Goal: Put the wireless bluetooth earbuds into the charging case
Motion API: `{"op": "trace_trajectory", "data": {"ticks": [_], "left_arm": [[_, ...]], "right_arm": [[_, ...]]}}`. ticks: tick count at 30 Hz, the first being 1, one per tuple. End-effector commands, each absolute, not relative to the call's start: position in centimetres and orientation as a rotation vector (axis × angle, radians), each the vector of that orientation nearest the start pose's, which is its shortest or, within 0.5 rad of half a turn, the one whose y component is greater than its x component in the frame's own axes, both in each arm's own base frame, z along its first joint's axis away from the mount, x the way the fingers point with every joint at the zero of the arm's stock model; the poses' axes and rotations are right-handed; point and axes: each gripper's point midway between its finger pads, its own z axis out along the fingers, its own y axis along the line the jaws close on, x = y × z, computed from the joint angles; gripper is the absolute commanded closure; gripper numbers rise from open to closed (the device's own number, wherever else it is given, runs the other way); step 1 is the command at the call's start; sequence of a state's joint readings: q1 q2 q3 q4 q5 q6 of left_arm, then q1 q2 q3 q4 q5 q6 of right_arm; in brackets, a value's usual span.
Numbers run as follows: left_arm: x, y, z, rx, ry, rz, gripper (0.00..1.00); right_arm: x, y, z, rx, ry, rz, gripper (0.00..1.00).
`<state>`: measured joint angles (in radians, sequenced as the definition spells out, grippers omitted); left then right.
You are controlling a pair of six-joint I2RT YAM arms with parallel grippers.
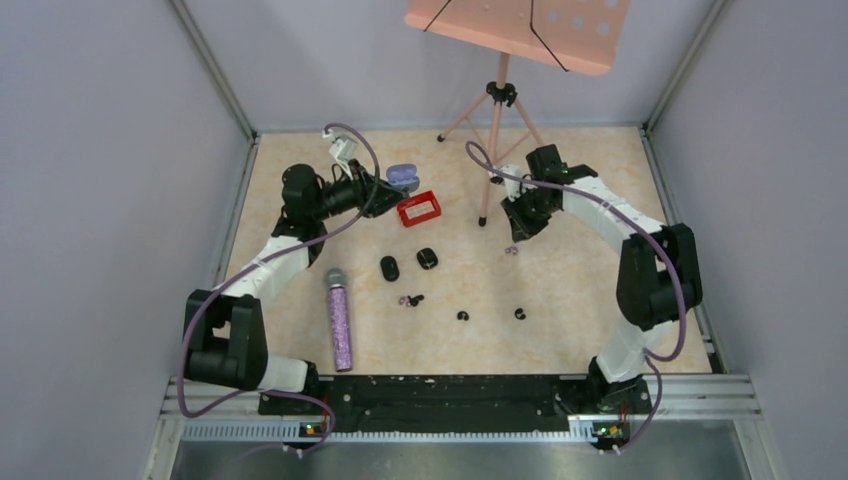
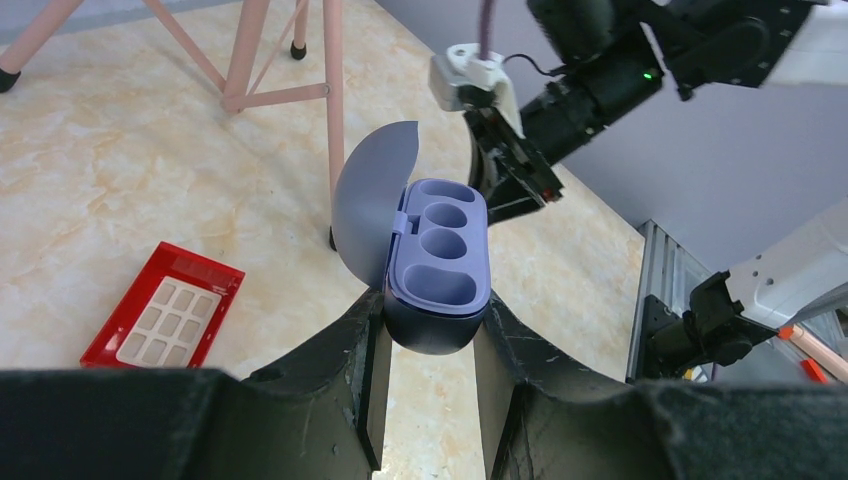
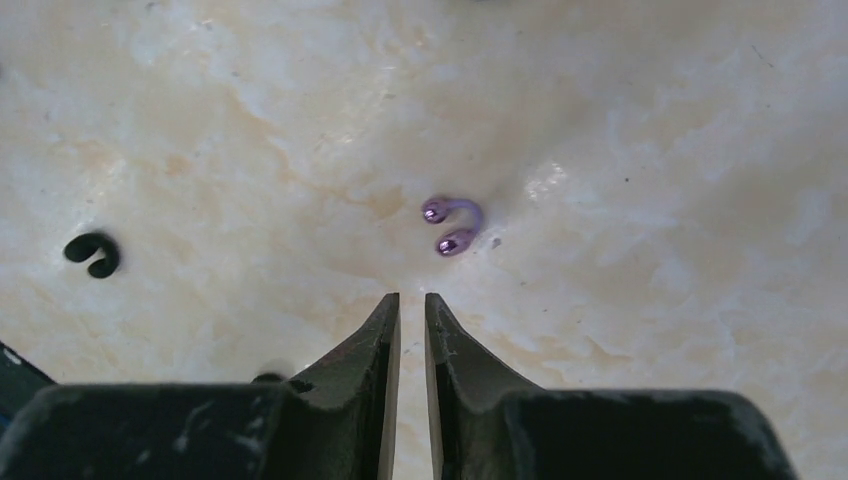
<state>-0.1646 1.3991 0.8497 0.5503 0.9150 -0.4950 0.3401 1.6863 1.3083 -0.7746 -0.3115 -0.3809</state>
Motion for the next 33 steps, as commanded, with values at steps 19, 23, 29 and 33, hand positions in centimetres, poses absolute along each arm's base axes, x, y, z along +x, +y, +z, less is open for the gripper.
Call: {"op": "trace_trajectory", "data": {"ticks": [19, 23, 29, 33], "left_arm": [[34.9, -20.8, 26.5, 0.533, 1.623, -1.173, 1.00], [34.9, -20.8, 26.4, 0.531, 1.627, -1.176, 1.00], [35.0, -20.8, 26.2, 0.526, 1.630, -1.173, 1.00], [35.1, -20.8, 26.2, 0.521, 1.633, -1.174, 1.00]], "right_arm": [[36.7, 15.4, 4.1, -1.164, 2.647, 0.554, 0.78], [36.2, 15.2, 3.7, -1.175, 2.668, 0.555, 0.78], [35.3, 14.7, 3.0, -1.181, 2.697, 0.556, 0.78], [35.4, 14.7, 2.9, -1.157, 2.714, 0.558, 0.78]]}}
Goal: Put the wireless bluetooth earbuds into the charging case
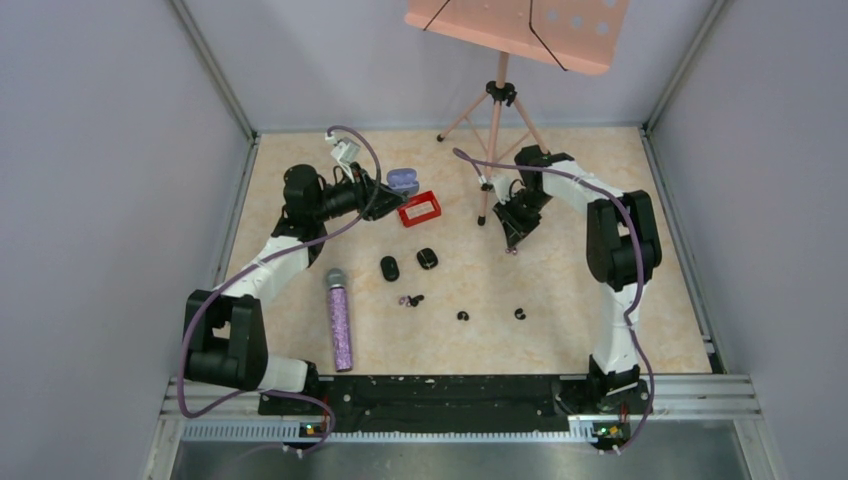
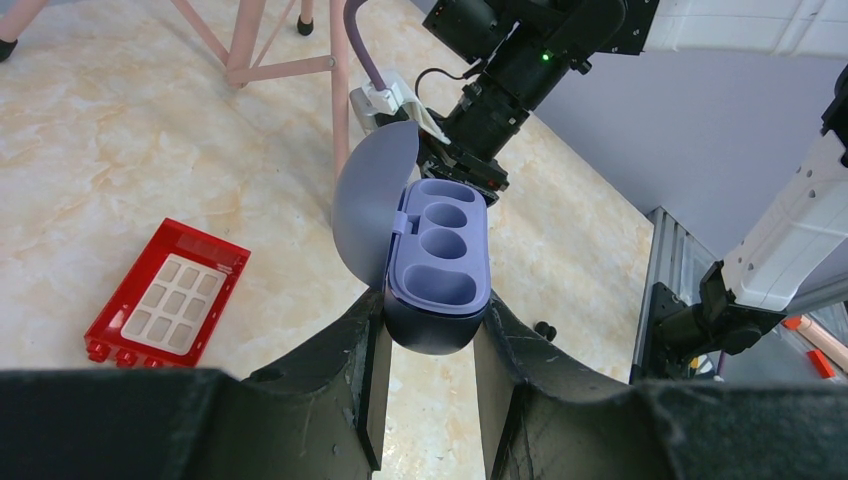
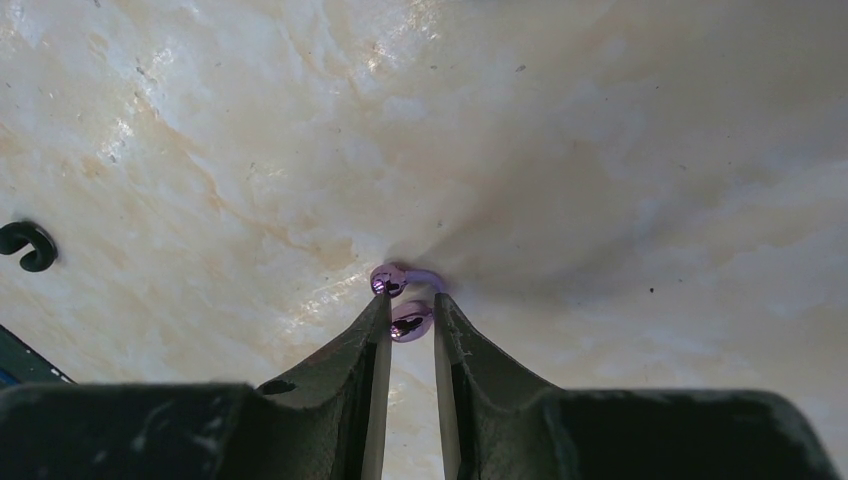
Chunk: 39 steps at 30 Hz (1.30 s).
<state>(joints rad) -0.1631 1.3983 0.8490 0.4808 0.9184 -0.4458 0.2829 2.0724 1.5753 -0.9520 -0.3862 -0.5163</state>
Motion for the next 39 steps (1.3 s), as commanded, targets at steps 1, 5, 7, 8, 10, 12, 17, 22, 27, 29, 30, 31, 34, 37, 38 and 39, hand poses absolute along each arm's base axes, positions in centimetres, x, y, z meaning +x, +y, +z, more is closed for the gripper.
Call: {"op": "trace_trajectory", "data": {"ticks": [1, 5, 7, 8, 10, 12, 17, 22, 27, 29, 30, 31, 34, 37, 38, 39], "left_arm": [[35.1, -20.8, 26.2, 0.521, 1.632, -1.173, 1.00], [35.2, -20.7, 26.2, 0.519, 1.630, -1.169, 1.00], [35.1, -20.7, 26.2, 0.519, 1.631, -1.168, 1.00], [35.1, -20.7, 26.1, 0.517, 1.634, -1.168, 1.00], [35.1, -20.7, 26.1, 0.517, 1.636, -1.167, 1.00], [35.1, -20.6, 26.0, 0.517, 1.638, -1.165, 1.00], [35.2, -20.7, 26.0, 0.518, 1.637, -1.164, 1.00], [35.4, -20.7, 26.2, 0.519, 1.636, -1.161, 1.00], [35.5, -20.5, 26.1, 0.507, 1.643, -1.150, 1.00], [35.5, -20.4, 26.1, 0.506, 1.643, -1.149, 1.00], [35.5, -20.4, 26.1, 0.504, 1.644, -1.148, 1.00], [35.5, -20.4, 26.0, 0.502, 1.645, -1.147, 1.00], [35.5, -20.3, 26.0, 0.499, 1.647, -1.147, 1.00], [35.5, -20.4, 25.9, 0.499, 1.653, -1.156, 1.00], [35.4, -20.4, 25.8, 0.498, 1.656, -1.159, 1.00], [35.4, -20.4, 25.8, 0.500, 1.656, -1.161, 1.00]], "right_arm": [[35.4, 14.7, 2.8, -1.148, 2.719, 0.560, 0.78], [35.6, 14.5, 2.3, -1.112, 2.744, 0.572, 0.79], [35.6, 14.5, 2.2, -1.108, 2.749, 0.574, 0.80], [35.5, 14.4, 2.0, -1.109, 2.754, 0.574, 0.81], [35.1, 14.3, 2.0, -1.120, 2.755, 0.577, 0.81], [34.8, 14.2, 1.9, -1.130, 2.757, 0.577, 0.81], [34.1, 13.7, 1.8, -1.159, 2.744, 0.555, 0.81], [36.7, 14.0, 5.4, -1.137, 2.612, 0.498, 0.77], [38.3, 13.7, 10.2, -1.090, 2.423, 0.383, 0.73], [37.5, 13.5, 10.7, -1.083, 2.399, 0.373, 0.74], [36.9, 13.4, 10.7, -1.092, 2.391, 0.379, 0.74], [36.2, 13.3, 10.9, -1.112, 2.373, 0.382, 0.74], [34.4, 12.9, 10.5, -1.257, 2.289, 0.379, 0.77], [33.2, 12.5, 10.1, -1.466, 2.120, 0.335, 0.83], [32.8, 12.6, 10.0, -1.548, 2.042, 0.325, 0.84], [32.2, 12.7, 9.8, -1.625, 1.960, 0.322, 0.86]]}}
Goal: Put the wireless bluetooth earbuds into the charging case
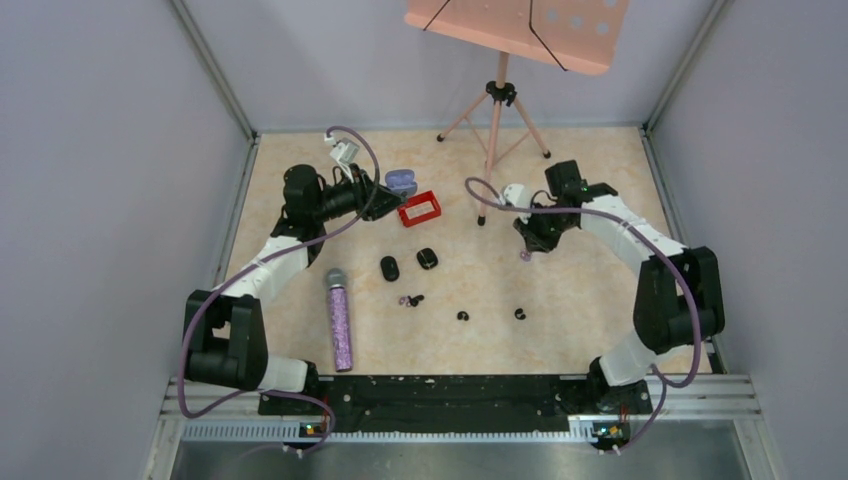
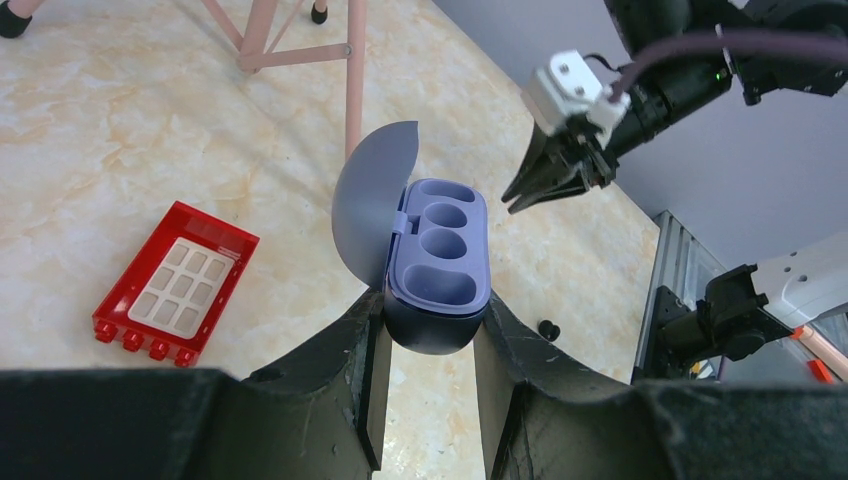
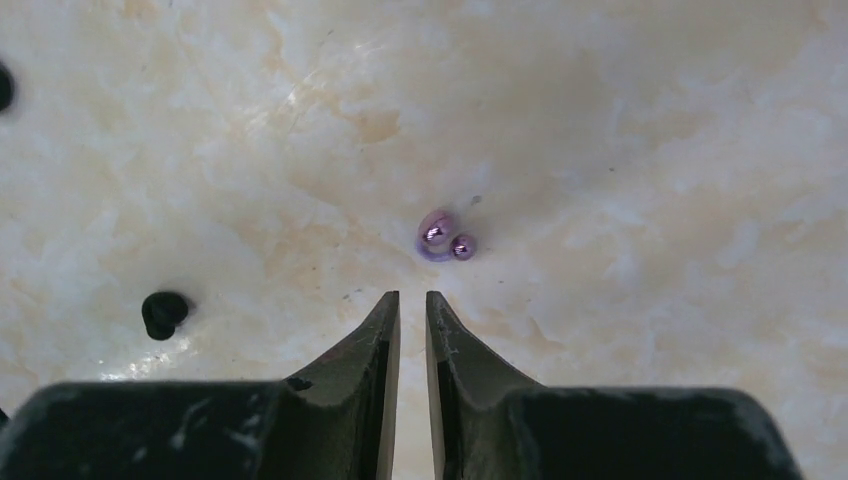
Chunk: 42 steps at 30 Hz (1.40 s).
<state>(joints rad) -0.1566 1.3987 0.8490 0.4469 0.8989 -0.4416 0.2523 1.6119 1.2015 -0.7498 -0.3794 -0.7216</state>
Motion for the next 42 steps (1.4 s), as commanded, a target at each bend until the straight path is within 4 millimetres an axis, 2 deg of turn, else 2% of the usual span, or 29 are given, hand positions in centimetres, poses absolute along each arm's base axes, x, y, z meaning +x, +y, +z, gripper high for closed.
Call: {"op": "trace_trajectory", "data": {"ticks": [1, 5, 11, 18, 33, 42], "left_arm": [[35.4, -20.4, 25.8, 0.504, 1.655, -1.160, 1.00], [35.5, -20.3, 26.0, 0.510, 1.654, -1.156, 1.00], [35.5, -20.2, 25.9, 0.514, 1.660, -1.147, 1.00], [35.6, -19.9, 26.0, 0.523, 1.668, -1.128, 1.00], [36.1, -19.7, 25.7, 0.516, 1.683, -1.119, 1.00], [36.3, -19.5, 25.5, 0.508, 1.694, -1.110, 1.00]], "right_arm": [[31.9, 12.6, 9.7, -1.684, 1.888, 0.300, 0.87], [31.6, 12.5, 8.6, -1.803, 1.764, 0.254, 0.90], [32.4, 12.3, 7.3, -1.904, 1.706, 0.236, 0.90], [31.9, 12.5, 5.6, -2.031, 1.642, 0.270, 0.90], [32.6, 12.3, 3.6, -2.110, 1.610, 0.260, 0.86], [34.0, 12.5, 3.7, -2.096, 1.574, 0.195, 0.84]]}}
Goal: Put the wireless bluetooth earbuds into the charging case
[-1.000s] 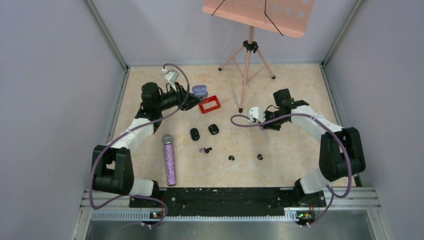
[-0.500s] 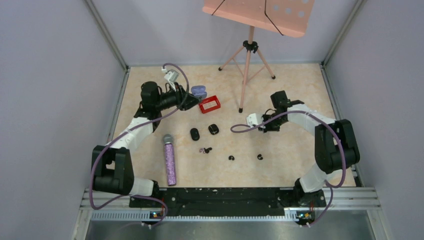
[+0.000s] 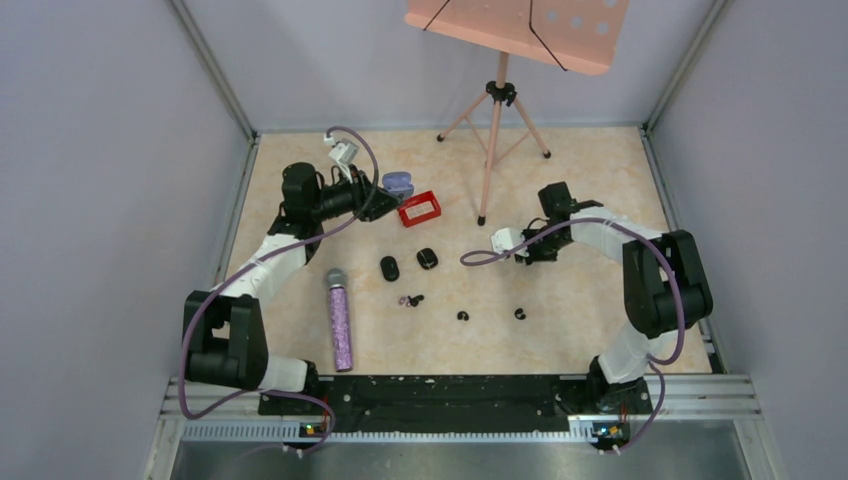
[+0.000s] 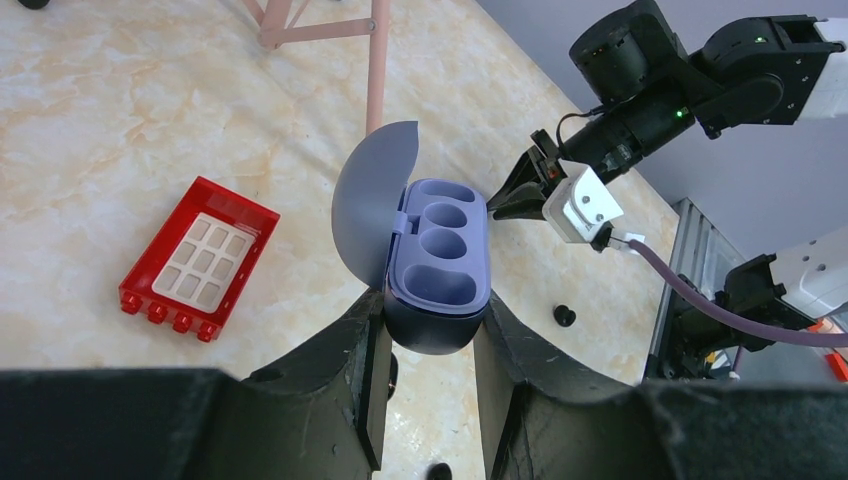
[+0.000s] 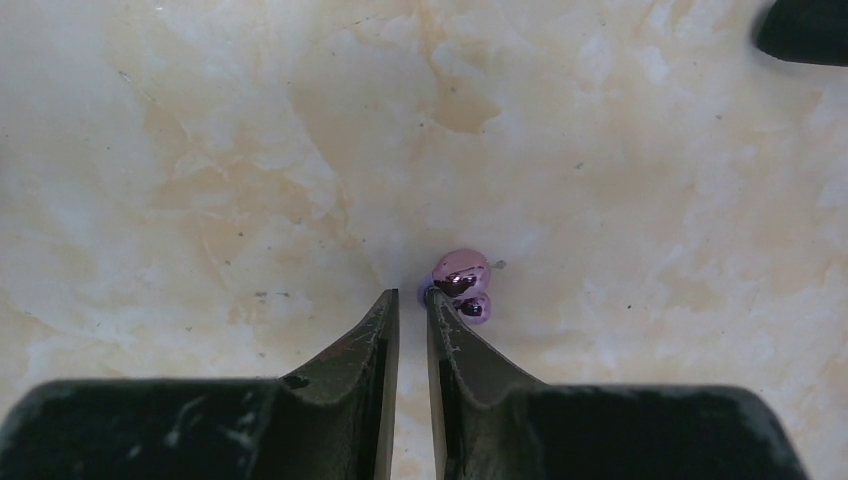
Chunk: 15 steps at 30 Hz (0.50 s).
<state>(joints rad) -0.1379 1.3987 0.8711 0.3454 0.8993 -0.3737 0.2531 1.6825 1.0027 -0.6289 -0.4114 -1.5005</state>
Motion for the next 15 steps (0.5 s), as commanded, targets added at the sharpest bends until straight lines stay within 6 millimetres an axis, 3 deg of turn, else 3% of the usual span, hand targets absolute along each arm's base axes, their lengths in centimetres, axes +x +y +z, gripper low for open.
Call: {"op": "trace_trajectory", "data": {"ticks": [1, 12, 15], "left_arm": [[36.3, -19.5, 25.4, 0.508, 1.695, -1.109, 1.00], [36.3, -19.5, 25.3, 0.516, 1.698, -1.109, 1.00], [36.2, -19.6, 25.2, 0.524, 1.698, -1.116, 1.00]], "right_arm": [[34.0, 12.5, 3.6, -2.101, 1.571, 0.192, 0.84], [33.9, 12.2, 1.3, -2.151, 1.608, 0.218, 0.88], [34.0, 12.4, 0.8, -2.143, 1.625, 0.236, 0.94]]}}
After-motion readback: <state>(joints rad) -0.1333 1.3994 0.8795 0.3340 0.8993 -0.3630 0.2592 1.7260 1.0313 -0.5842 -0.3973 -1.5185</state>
